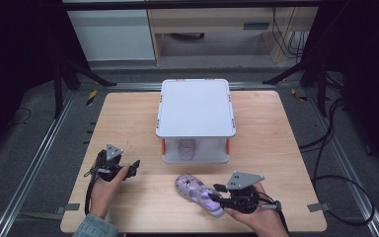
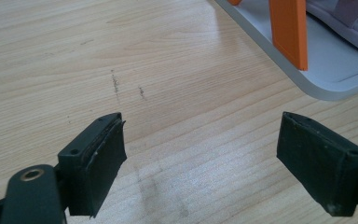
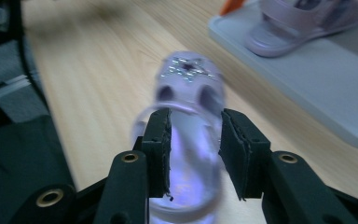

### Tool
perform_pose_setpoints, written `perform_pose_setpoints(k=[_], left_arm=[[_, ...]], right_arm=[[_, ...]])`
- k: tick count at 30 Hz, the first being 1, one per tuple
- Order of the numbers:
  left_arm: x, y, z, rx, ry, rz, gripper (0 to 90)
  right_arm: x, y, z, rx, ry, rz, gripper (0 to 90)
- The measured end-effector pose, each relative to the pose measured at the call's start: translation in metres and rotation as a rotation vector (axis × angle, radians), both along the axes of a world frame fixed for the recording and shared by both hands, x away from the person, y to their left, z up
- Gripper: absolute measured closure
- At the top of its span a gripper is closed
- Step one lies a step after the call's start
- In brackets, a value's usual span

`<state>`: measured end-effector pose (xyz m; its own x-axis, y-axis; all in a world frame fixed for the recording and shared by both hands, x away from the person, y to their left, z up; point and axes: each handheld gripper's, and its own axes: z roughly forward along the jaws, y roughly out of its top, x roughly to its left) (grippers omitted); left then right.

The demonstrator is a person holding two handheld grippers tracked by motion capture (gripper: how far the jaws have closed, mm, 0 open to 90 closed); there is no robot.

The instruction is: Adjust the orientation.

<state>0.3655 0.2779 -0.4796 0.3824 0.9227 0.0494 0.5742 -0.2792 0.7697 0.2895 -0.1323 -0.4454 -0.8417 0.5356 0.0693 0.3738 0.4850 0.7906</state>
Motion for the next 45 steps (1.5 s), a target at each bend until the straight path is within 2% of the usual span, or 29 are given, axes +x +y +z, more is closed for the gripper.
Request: perform_pose_setpoints(k=[1, 2, 3, 6, 7, 10, 14, 23, 25, 29, 38, 45], left_arm=[[0.000, 0.000, 0.000, 0.000, 0.000, 0.000, 14.2], [0.000, 0.000, 0.000, 0.000, 0.000, 0.000, 14.2], [0.000, 0.000, 0.000, 0.000, 0.000, 0.000, 14.3], [0.000, 0.001, 0.000, -0.003, 0.001, 0.000, 14.2], [0.000, 0.001, 0.000, -0.003, 0.001, 0.000, 14.2], [0.000, 0.001, 0.000, -0.006, -0.001, 0.001, 14.3], [0.000, 0.001, 0.000, -0.006, 0.000, 0.002, 14.2], [0.000, 0.001, 0.000, -0.006, 0.000, 0.002, 14.3], [0.000, 0.001, 0.000, -0.006, 0.000, 0.001, 14.3], [0.000, 0.001, 0.000, -0.008, 0.000, 0.002, 14.3], [0.000, 0.000, 0.000, -0.016, 0.002, -0.007, 15.5], [-0.001, 0.000, 0.002, -0.038, -0.010, -0.015, 18.5]], right_arm=[[0.000, 0.000, 0.000, 0.000, 0.000, 0.000, 62.7], [0.007, 0.001, -0.004, -0.031, 0.010, 0.001, 60.8], [0.007, 0.001, -0.004, -0.031, 0.010, 0.001, 60.8], [0.019, 0.010, -0.018, -0.081, 0.035, 0.021, 58.7], [0.019, 0.010, -0.018, -0.081, 0.035, 0.021, 58.7], [0.025, 0.018, -0.026, -0.107, 0.046, 0.036, 72.1], [0.025, 0.015, -0.027, -0.096, 0.048, 0.015, 80.6], [0.021, 0.006, -0.028, 0.035, 0.087, -0.033, 82.9], [0.021, 0.001, -0.025, 0.094, 0.097, -0.067, 83.0], [0.024, -0.007, -0.022, 0.156, 0.103, -0.122, 83.0], [0.033, -0.021, -0.018, 0.220, 0.084, -0.229, 83.0], [0.036, -0.025, -0.014, 0.247, 0.070, -0.272, 83.0]])
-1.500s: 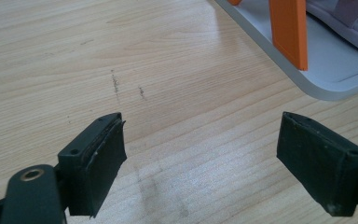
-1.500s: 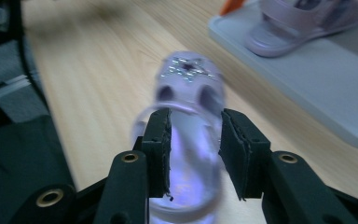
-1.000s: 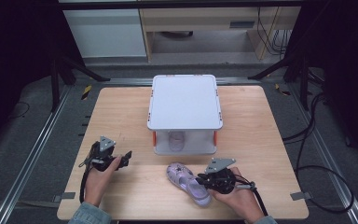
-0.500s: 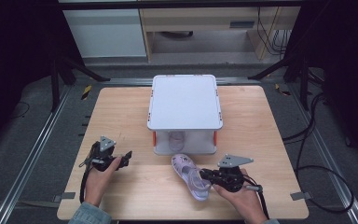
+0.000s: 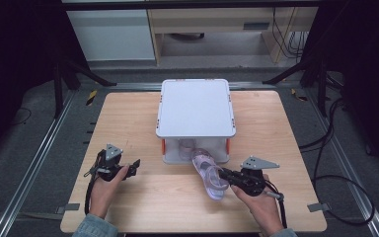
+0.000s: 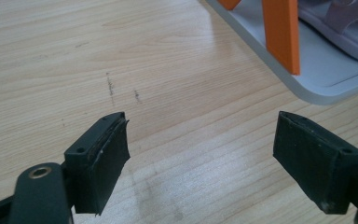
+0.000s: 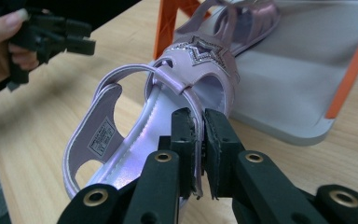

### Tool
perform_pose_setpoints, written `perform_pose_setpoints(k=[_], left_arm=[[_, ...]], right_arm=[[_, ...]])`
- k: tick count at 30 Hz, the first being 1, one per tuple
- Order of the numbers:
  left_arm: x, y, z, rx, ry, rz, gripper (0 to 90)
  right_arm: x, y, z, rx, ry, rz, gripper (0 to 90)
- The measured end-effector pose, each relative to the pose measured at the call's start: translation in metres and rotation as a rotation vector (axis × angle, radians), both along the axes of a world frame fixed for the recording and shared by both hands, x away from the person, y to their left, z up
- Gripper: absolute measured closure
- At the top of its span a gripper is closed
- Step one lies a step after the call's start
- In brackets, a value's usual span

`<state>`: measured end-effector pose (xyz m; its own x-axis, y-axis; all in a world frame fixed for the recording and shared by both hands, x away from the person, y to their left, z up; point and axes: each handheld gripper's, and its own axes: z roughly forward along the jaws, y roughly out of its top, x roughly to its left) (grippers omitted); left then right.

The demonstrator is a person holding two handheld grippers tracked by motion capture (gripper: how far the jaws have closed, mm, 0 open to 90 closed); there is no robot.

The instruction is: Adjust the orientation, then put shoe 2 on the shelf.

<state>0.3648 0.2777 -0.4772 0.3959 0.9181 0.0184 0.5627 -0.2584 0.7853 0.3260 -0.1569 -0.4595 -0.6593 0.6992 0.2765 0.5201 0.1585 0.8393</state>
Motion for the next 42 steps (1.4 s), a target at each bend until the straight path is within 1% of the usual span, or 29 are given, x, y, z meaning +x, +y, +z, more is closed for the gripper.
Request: perform_pose_setpoints(k=[1, 3, 4, 5, 6, 8, 12, 13, 14, 17, 18, 19, 20, 21, 22, 23, 24, 25, 27, 29, 31, 33, 34, 35, 36, 37, 38, 40, 42], left_arm=[[-0.002, -0.002, 0.004, -0.017, -0.015, -0.010, 19.1], [-0.002, -0.004, 0.010, -0.029, -0.034, -0.022, 19.8], [-0.002, -0.004, 0.010, -0.029, -0.034, -0.022, 20.3], [-0.002, -0.005, 0.017, -0.056, -0.045, -0.026, 20.7], [-0.002, -0.006, 0.020, -0.058, -0.052, -0.030, 21.3], [-0.002, -0.007, 0.023, -0.061, -0.058, -0.034, 21.8], [-0.002, -0.012, 0.035, -0.095, -0.052, -0.068, 24.3], [-0.002, -0.013, 0.039, -0.094, -0.056, -0.077, 24.9], [-0.002, -0.013, 0.039, -0.094, -0.056, -0.077, 25.9], [0.000, -0.017, 0.055, -0.088, -0.080, -0.095, 28.5], [0.001, -0.018, 0.061, -0.083, -0.087, -0.102, 28.5], [0.004, -0.022, 0.072, -0.089, -0.095, -0.110, 30.2], [0.004, -0.022, 0.072, -0.089, -0.095, -0.110, 31.1], [0.006, -0.024, 0.078, -0.094, -0.096, -0.115, 32.0], [0.007, -0.025, 0.082, -0.098, -0.099, -0.120, 32.0], [0.010, -0.031, 0.094, -0.094, -0.110, -0.134, 34.7], [0.010, -0.031, 0.094, -0.094, -0.110, -0.134, 35.9], [0.012, -0.035, 0.100, -0.102, -0.110, -0.141, 35.9], [0.016, -0.041, 0.108, -0.123, -0.105, -0.158, 40.3], [0.023, -0.052, 0.118, -0.113, -0.114, -0.173, 48.7], [0.025, -0.055, 0.121, -0.112, -0.118, -0.176, 55.1], [0.030, -0.065, 0.129, -0.125, -0.127, -0.187, 60.8], [0.030, -0.065, 0.129, -0.125, -0.127, -0.187, 63.1], [0.032, -0.070, 0.131, -0.127, -0.132, -0.194, 63.1], [0.034, -0.073, 0.133, -0.132, -0.133, -0.199, 67.0], [0.037, -0.081, 0.136, -0.116, -0.136, -0.215, 68.8], [0.037, -0.081, 0.136, -0.116, -0.136, -0.215, 70.3], [0.043, -0.095, 0.136, -0.097, -0.130, -0.222, 73.5], [0.046, -0.098, 0.136, -0.104, -0.123, -0.222, 74.8]], right_arm=[[0.002, -0.002, 0.000, 0.013, -0.004, -0.025, 83.0], [0.006, -0.003, 0.000, 0.026, -0.004, -0.051, 83.0], [0.006, -0.003, 0.000, 0.026, -0.004, -0.051, 83.0], [0.009, -0.004, 0.000, 0.036, 0.000, -0.075, 83.0], [0.011, -0.005, 0.000, 0.039, 0.001, -0.083, 83.1], [0.012, -0.005, 0.000, 0.036, -0.001, -0.088, 83.0], [0.018, -0.004, -0.001, 0.033, -0.002, -0.115, 83.0], [0.019, -0.004, -0.002, 0.031, -0.001, -0.121, 83.0], [0.019, -0.004, -0.002, 0.031, -0.001, -0.121, 83.0], [0.021, -0.002, -0.001, 0.040, -0.003, -0.147, 83.0], [0.021, -0.002, -0.001, 0.040, -0.003, -0.147, 83.0], [0.022, -0.001, -0.002, 0.051, -0.002, -0.160, 83.0], [0.022, -0.001, -0.002, 0.051, -0.002, -0.160, 83.0], [0.023, 0.000, -0.002, 0.060, 0.000, -0.173, 83.0], [0.023, 0.000, -0.002, 0.060, 0.000, -0.173, 83.0], [0.023, 0.001, -0.002, 0.069, -0.004, -0.188, 83.0], [0.023, 0.001, -0.002, 0.069, -0.004, -0.188, 83.0], [0.023, 0.001, -0.002, 0.073, -0.006, -0.194, 83.0], [0.024, 0.000, -0.002, 0.084, -0.009, -0.211, 83.0], [0.026, 0.000, -0.003, 0.095, -0.006, -0.227, 83.0], [0.028, 0.000, -0.003, 0.106, -0.004, -0.235, 83.0], [0.030, 0.001, -0.005, 0.116, -0.002, -0.244, 83.0], [0.030, 0.001, -0.005, 0.116, -0.002, -0.244, 83.0], [0.031, 0.001, -0.005, 0.122, 0.001, -0.249, 83.0], [0.033, 0.002, -0.007, 0.125, 0.002, -0.260, 83.0], [0.035, 0.003, -0.008, 0.122, 0.001, -0.264, 83.1], [0.035, 0.003, -0.008, 0.122, 0.001, -0.264, 83.1], [0.039, 0.005, -0.011, 0.103, -0.006, -0.284, 83.1], [0.041, 0.006, -0.013, 0.104, -0.001, -0.295, 83.0]])
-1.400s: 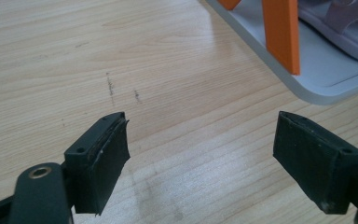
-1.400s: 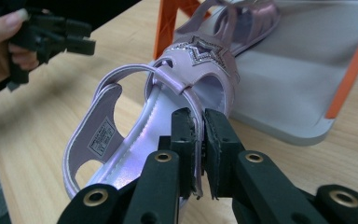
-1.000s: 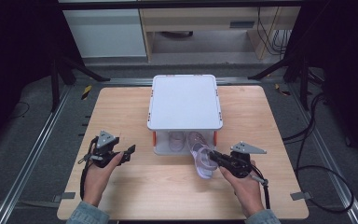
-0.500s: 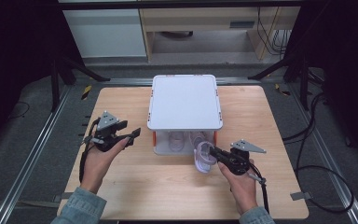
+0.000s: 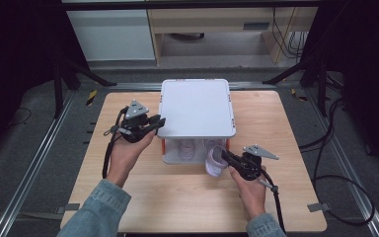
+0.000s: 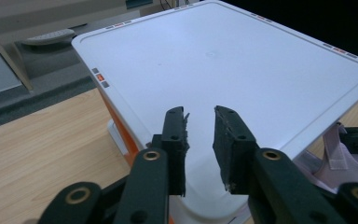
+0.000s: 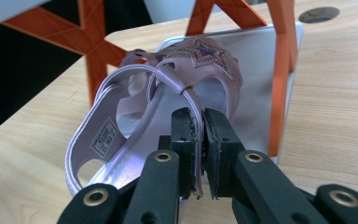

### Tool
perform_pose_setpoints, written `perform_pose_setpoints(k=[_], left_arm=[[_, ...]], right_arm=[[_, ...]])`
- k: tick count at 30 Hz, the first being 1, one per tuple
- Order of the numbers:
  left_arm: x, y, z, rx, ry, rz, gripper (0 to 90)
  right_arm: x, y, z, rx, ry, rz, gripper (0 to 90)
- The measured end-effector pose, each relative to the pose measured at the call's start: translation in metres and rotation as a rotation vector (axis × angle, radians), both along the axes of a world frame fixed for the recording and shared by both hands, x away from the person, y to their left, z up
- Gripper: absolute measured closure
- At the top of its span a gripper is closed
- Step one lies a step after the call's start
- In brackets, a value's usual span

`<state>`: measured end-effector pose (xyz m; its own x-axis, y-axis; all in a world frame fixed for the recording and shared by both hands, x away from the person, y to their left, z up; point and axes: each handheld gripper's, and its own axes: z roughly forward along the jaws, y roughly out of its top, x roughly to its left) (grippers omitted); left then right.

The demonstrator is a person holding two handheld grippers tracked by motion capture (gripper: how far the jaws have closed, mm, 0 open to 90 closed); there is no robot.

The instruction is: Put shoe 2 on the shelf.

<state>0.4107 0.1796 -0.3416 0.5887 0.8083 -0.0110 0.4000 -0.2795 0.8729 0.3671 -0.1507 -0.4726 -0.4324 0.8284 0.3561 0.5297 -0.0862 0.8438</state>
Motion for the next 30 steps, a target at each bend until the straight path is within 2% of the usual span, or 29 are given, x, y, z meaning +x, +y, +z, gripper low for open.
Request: perform_pose_setpoints(k=[2, 7, 9, 11, 16, 17, 20, 26, 30], left_arm=[[0.006, -0.007, -0.001, 0.001, 0.017, -0.002, 78.9], [0.010, -0.017, -0.003, 0.004, 0.026, -0.006, 82.6], [0.011, -0.023, -0.005, 0.025, 0.022, -0.006, 83.8], [0.012, -0.025, -0.007, 0.030, 0.023, -0.006, 83.9], [0.015, -0.029, -0.012, 0.034, 0.036, -0.007, 84.1], [0.016, -0.030, -0.013, 0.039, 0.039, -0.007, 84.1], [0.016, -0.032, -0.014, 0.040, 0.041, -0.009, 84.1], [0.017, -0.034, -0.016, 0.051, 0.045, -0.009, 84.1], [0.017, -0.035, -0.017, 0.050, 0.047, -0.009, 84.1]], right_arm=[[0.007, 0.005, -0.005, -0.005, 0.004, -0.017, 83.0], [0.015, 0.010, -0.010, -0.007, 0.003, -0.036, 83.0], [0.019, 0.013, -0.014, 0.000, 0.012, -0.044, 83.0], [0.020, 0.014, -0.015, 0.002, 0.014, -0.047, 83.0], [0.026, 0.015, -0.021, 0.042, 0.023, -0.054, 82.9], [0.029, 0.015, -0.023, 0.078, 0.030, -0.060, 82.9], [0.031, 0.015, -0.024, 0.103, 0.037, -0.065, 82.9], [0.034, 0.013, -0.027, 0.088, 0.046, -0.077, 82.9], [0.036, 0.014, -0.027, 0.063, 0.031, -0.088, 82.8]])
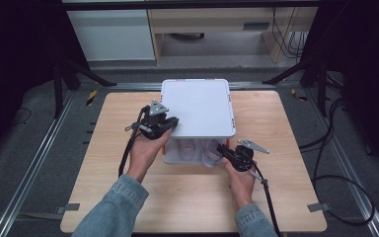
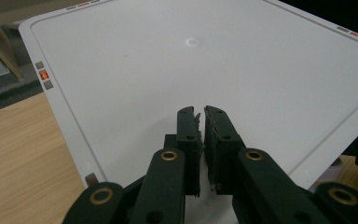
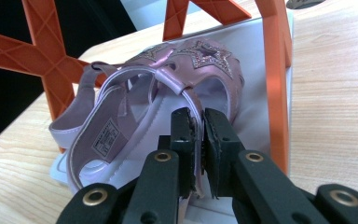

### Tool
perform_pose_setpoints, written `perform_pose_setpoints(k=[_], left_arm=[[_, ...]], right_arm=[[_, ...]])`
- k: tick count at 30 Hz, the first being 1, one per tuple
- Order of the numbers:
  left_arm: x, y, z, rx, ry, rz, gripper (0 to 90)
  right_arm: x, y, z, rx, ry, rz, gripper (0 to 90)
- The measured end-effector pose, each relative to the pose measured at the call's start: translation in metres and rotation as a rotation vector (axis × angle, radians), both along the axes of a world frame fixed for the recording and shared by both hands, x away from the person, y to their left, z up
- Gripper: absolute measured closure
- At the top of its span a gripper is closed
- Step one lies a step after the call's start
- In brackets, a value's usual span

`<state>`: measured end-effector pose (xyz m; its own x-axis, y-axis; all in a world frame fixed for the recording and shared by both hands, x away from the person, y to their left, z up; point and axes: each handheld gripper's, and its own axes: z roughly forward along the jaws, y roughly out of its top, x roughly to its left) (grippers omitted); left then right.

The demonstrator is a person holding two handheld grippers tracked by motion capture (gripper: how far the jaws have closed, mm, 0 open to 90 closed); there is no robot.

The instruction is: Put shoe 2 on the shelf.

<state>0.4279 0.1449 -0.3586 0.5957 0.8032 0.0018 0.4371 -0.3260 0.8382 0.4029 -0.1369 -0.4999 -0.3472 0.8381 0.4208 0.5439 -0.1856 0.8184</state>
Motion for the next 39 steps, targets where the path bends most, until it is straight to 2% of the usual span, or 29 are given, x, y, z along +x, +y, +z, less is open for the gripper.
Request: perform_pose_setpoints(k=[4, 5, 7, 12, 13, 16, 17, 19, 21, 23, 24, 25, 26, 27, 29, 30, 31, 32, 33, 34, 35, 39], left_arm=[[0.000, 0.000, -0.001, -0.001, 0.001, 0.001, 84.2], [0.000, 0.000, -0.001, 0.000, 0.000, 0.000, 84.2], [0.000, 0.000, -0.001, -0.001, 0.001, 0.000, 84.2], [0.000, -0.001, -0.001, -0.001, 0.000, -0.001, 84.2], [0.000, -0.001, -0.001, -0.001, -0.001, -0.001, 84.1], [0.000, -0.001, -0.001, -0.002, -0.001, -0.002, 84.0], [0.000, -0.001, -0.001, -0.004, 0.002, -0.003, 83.9], [0.000, -0.001, -0.001, 0.001, 0.000, -0.003, 83.9], [0.000, -0.002, -0.001, 0.001, -0.001, -0.002, 83.9], [0.000, -0.002, -0.001, 0.004, 0.000, -0.003, 84.1], [0.000, -0.002, -0.001, 0.004, 0.000, -0.003, 84.1], [0.000, -0.002, -0.001, 0.004, 0.004, -0.002, 84.2], [0.000, -0.002, -0.001, 0.004, 0.004, -0.002, 84.2], [0.000, -0.003, 0.000, 0.006, 0.005, -0.001, 84.3], [0.000, -0.003, 0.000, 0.009, 0.005, 0.000, 84.6], [0.000, -0.003, 0.000, 0.009, 0.005, 0.000, 84.7], [0.000, -0.003, 0.000, 0.009, 0.005, 0.002, 84.7], [0.000, -0.003, 0.000, 0.009, 0.005, 0.002, 84.7], [0.000, -0.003, 0.000, 0.009, 0.006, 0.002, 84.7], [0.000, -0.003, 0.000, 0.009, 0.006, 0.002, 84.7], [0.000, -0.003, 0.000, 0.008, 0.006, 0.002, 84.6], [0.000, -0.003, 0.000, 0.010, 0.005, 0.001, 84.7]], right_arm=[[0.000, 0.002, 0.002, -0.023, -0.013, -0.017, 82.8], [0.001, 0.004, 0.002, -0.056, -0.020, -0.015, 82.4], [0.001, 0.004, 0.001, -0.054, -0.017, -0.018, 81.9], [0.002, 0.009, -0.001, -0.029, -0.012, -0.011, 78.8], [0.003, 0.010, -0.001, -0.004, -0.007, -0.004, 76.3], [0.004, 0.011, 0.000, 0.010, -0.006, 0.010, 71.4], [0.004, 0.012, 0.001, 0.038, -0.007, 0.019, 65.2], [0.002, 0.011, 0.006, 0.073, -0.018, 0.031, 60.4], [0.000, 0.009, 0.009, 0.083, -0.023, 0.041, 60.4], [-0.009, 0.004, 0.019, 0.100, -0.041, 0.073, 68.0], [-0.009, 0.004, 0.019, 0.100, -0.041, 0.073, 68.0], [-0.016, -0.001, 0.024, 0.116, -0.028, 0.124, 74.0], [-0.016, -0.001, 0.024, 0.116, -0.028, 0.124, 74.0], [-0.022, -0.003, 0.024, 0.121, 0.027, 0.186, 77.3], [-0.028, -0.003, 0.023, 0.116, 0.054, 0.223, 79.7], [-0.028, -0.003, 0.023, 0.116, 0.054, 0.223, 79.7], [-0.034, 0.001, 0.017, 0.086, 0.094, 0.266, 81.7], [-0.034, 0.001, 0.017, 0.086, 0.094, 0.266, 81.7], [-0.037, 0.003, 0.010, 0.060, 0.127, 0.288, 82.8], [-0.037, 0.003, 0.010, 0.060, 0.127, 0.288, 82.8], [-0.037, 0.004, 0.003, 0.045, 0.146, 0.293, 84.0], [-0.037, 0.008, -0.007, 0.032, 0.168, 0.309, 85.7]])
